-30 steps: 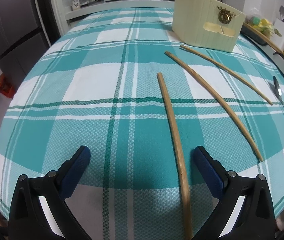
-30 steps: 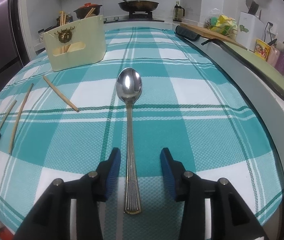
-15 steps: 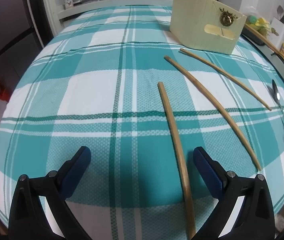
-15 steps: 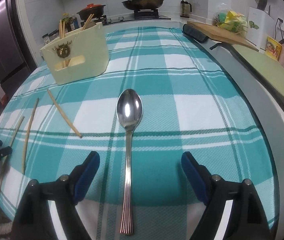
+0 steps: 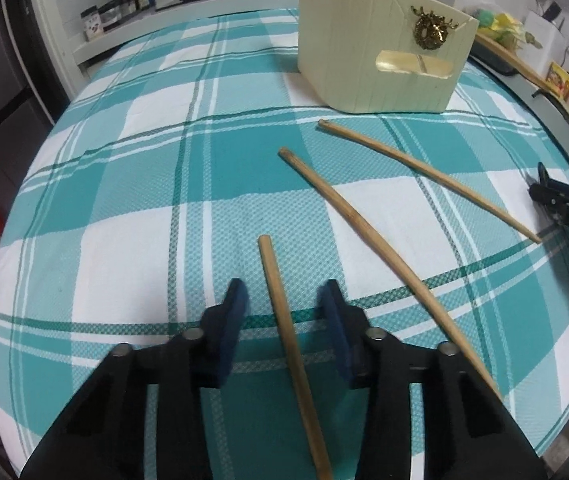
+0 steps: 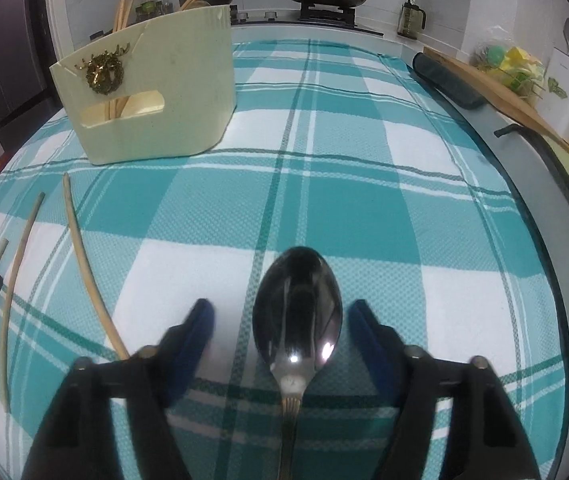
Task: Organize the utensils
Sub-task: 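Close the left gripper on a wooden chopstick, then carry the chopstick in the left gripper and spoon in the right gripper over the holder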
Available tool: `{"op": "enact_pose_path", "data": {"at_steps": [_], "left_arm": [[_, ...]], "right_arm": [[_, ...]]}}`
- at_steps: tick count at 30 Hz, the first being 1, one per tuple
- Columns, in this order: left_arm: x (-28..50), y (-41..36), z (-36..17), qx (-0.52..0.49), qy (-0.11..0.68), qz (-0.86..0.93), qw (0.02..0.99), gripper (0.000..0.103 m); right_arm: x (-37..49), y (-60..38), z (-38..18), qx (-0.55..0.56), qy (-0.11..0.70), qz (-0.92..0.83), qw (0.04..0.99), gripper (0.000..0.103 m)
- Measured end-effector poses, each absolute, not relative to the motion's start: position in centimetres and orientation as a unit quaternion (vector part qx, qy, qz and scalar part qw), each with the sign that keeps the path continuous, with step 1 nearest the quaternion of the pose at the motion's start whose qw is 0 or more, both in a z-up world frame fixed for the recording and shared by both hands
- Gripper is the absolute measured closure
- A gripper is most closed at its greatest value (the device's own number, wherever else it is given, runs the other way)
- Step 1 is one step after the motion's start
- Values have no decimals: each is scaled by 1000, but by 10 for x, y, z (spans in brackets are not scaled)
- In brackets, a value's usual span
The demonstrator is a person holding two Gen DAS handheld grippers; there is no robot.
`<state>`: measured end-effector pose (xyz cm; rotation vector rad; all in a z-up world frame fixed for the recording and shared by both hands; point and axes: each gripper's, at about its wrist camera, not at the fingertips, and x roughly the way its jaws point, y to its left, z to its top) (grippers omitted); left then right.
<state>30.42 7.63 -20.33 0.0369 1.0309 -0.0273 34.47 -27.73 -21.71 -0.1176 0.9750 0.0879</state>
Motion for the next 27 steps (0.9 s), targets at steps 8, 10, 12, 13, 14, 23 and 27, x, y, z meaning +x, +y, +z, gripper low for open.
{"op": "enact_pose_path", "data": {"at_steps": [8,10,12,13,14,23,27], "left_arm": [[292,81,-182,-17,455,-24,890,98],[287,82,-168,-24,435,-25,900,98],[281,84,-150,-32,412,-29,910,98],[278,86,-140,-36,399,-30,916,98],[274,87,-131,-40,385,-33,921,98],[240,101,-67,-87,284,-46,954,98],[231,105,-52,-97,264,-49,959,98]], "right_arm": [[336,-279,-199,-32,443,66,894,62],[326,-276,-185,-31,424,72,902,62],[316,-273,-169,-26,403,82,911,62],[310,-272,-160,-24,393,86,915,62],[306,-271,-152,-21,384,90,919,62],[266,-258,-90,-5,307,113,945,62],[255,-252,-72,-1,285,123,951,62]]}}
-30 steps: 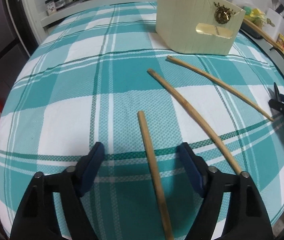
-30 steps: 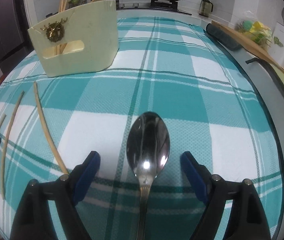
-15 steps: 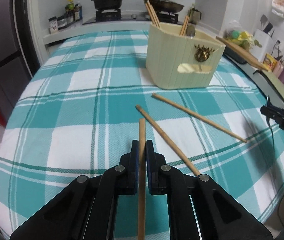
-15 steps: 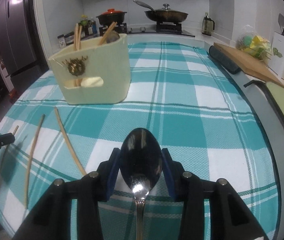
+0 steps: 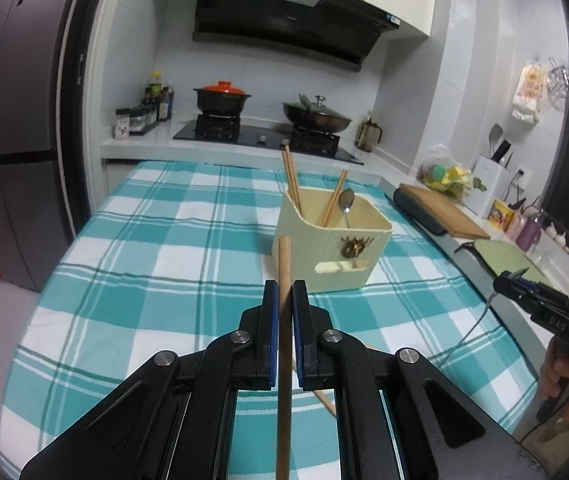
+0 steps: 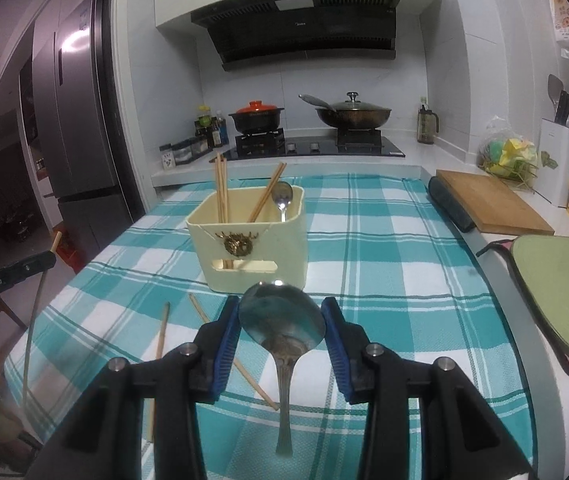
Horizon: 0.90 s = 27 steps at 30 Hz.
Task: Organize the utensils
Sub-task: 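Carry the chopstick in the left gripper and spoon in the right gripper over the holder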
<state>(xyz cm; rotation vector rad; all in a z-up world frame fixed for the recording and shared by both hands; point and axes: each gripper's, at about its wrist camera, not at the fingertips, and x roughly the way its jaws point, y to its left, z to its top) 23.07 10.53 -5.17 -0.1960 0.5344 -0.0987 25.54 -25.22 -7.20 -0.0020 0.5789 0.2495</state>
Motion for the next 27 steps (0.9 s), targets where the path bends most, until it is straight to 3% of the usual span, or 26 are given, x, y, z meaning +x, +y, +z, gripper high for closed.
{"op": "enact_pose_path", "data": {"at_steps": [27], "left_arm": [[228,100,-43,-138,231,-65,961,98]], "right_arm": [[248,-252,-38,-2,248,126,961,62]]}}
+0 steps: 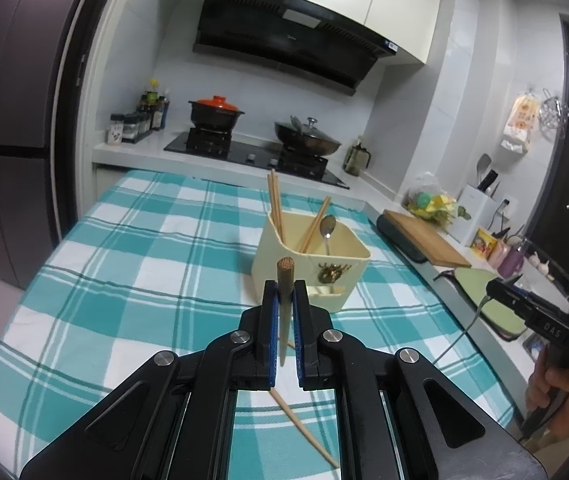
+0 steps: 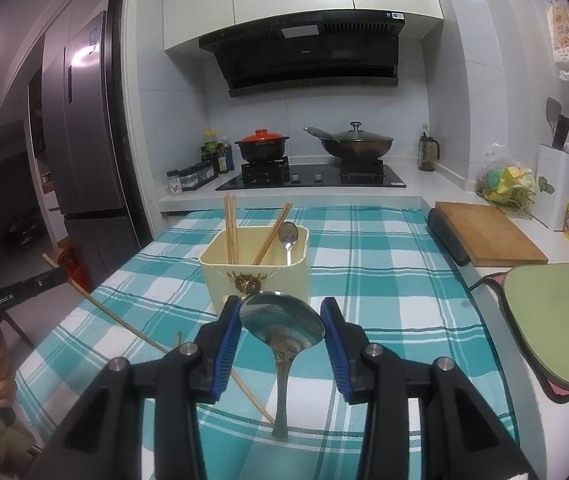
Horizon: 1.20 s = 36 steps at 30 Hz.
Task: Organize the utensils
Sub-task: 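Carry the chopstick in the left gripper and spoon in the right gripper over the holder, then open the right gripper to drop the spoon into the holder while the left gripper drops the chopstick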
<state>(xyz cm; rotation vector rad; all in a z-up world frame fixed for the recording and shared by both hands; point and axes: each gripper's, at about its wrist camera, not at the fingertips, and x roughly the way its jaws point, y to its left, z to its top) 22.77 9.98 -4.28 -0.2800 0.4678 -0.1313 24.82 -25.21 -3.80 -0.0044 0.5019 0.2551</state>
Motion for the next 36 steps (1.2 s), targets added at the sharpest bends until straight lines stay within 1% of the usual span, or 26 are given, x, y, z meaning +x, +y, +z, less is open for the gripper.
{"op": "enact_pose_path", "data": {"at_steps": [5,9,16,21,26,31,33,36], "left_arm": [[230,97,-29,-130,229,-76,962,98],[236,99,-2,-126,214,-93,964,98],[269,101,61,-126,178,-122,968,98],[312,92,83,-94,175,-123,972,98],[359,81,76,-66,206,-123,969,98],[403,71,53,-52,252,-124,958,98],[421,66,41,-48,281,-130,950,98],[453,59,19,-41,331,-135,933,98]], "right_arm": [[253,-250,-32,-6,248,132,960,62],[265,-245,-17,-17,246,146,958,62],[306,-236,32,-15,225,172,959,62],[349,-224,69,-21,193,172,966,62],[387,-212,79,-24,169,177,969,62],[426,-202,55,-36,183,187,964,62],[442,-199,39,-41,206,190,959,62],[468,-194,13,-36,264,201,943,62]]}}
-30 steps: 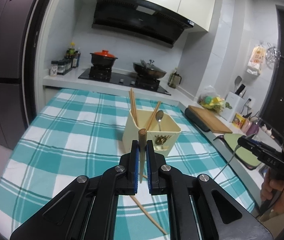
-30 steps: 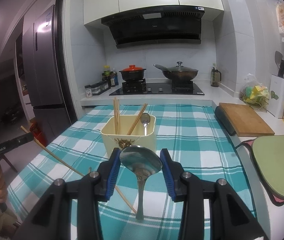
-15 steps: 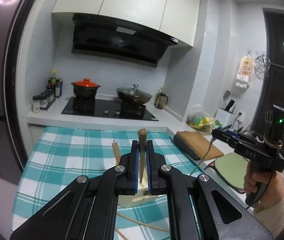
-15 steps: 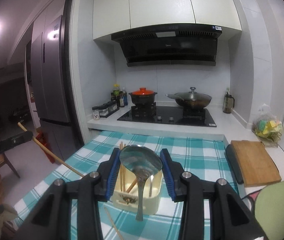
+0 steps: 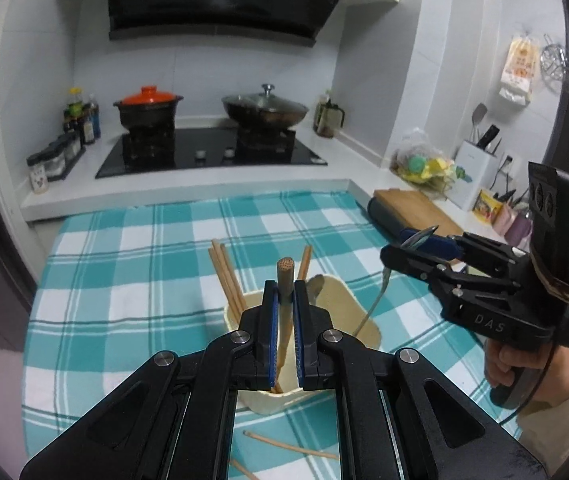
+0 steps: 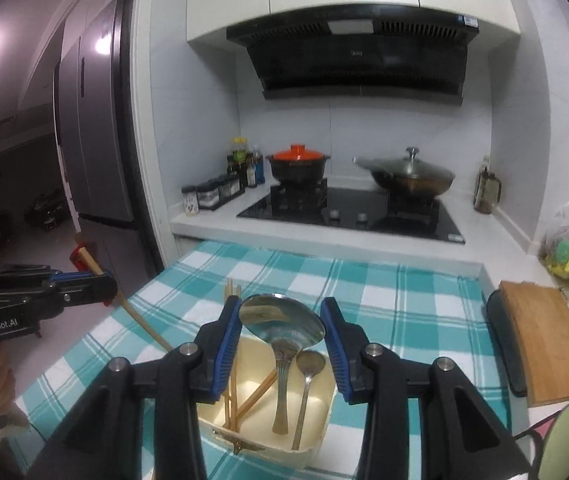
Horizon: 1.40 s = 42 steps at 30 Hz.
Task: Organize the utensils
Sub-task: 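Open the right gripper to drop the spoon into the holder while the left gripper drops the chopstick, then move both grippers back over the last two chopsticks on the cloth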
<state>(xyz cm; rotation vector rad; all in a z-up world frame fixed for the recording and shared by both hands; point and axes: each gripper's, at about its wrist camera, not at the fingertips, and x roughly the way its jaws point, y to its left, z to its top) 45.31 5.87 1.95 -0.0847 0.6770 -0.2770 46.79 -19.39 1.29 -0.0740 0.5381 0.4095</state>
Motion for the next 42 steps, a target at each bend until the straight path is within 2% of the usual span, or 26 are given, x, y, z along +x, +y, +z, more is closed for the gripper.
{"op": "enact_pose_path", "data": {"at_steps": [7,8,9,10,11,12,14,17,18,23,27,31,34,39,42], "left_arm": [[519,46,-28,-45,395,-113,911,96],[523,47,-30,-49,396,-107,911,88],[524,49,-31,-54,398,-99,910,66],[522,53,-30,-61,397,-89,912,54],[515,58,-27,-70,389,-81,915,38],[508,65,-23,-77,381,-79,918,32],[491,76,-18,-76,375,-81,920,29],[449,89,-21,-50,383,-71,920,18],[435,93,-26,-37,389,-67,918,16],[344,103,-77,15,433,-47,900,12],[286,93,-129,-15,472,-30,881,12],[265,59,-159,-46,486,-48,872,12],[276,33,-170,-37,482,-47,874,12],[301,10,-194,5,496,-2,869,12],[303,11,-208,-4,511,3,859,13]], "right_arm": [[538,-185,-57,-2,391,199,899,61],[544,-187,-64,10,399,194,896,61],[548,-188,-68,19,402,188,896,58],[551,-191,-68,27,400,182,898,55],[550,-194,-65,34,393,179,902,51],[547,-198,-59,44,382,177,906,51],[537,-205,-44,49,363,175,914,51],[508,-219,-19,33,335,162,928,48],[494,-223,-14,26,331,159,930,45],[414,-251,-24,-6,344,162,925,45],[332,-260,-81,-36,373,151,915,45],[273,-251,-144,-28,412,153,898,45],[267,-236,-165,-35,424,179,887,45],[294,-199,-175,-113,409,219,878,46],[310,-179,-196,-152,430,237,858,47]]}}
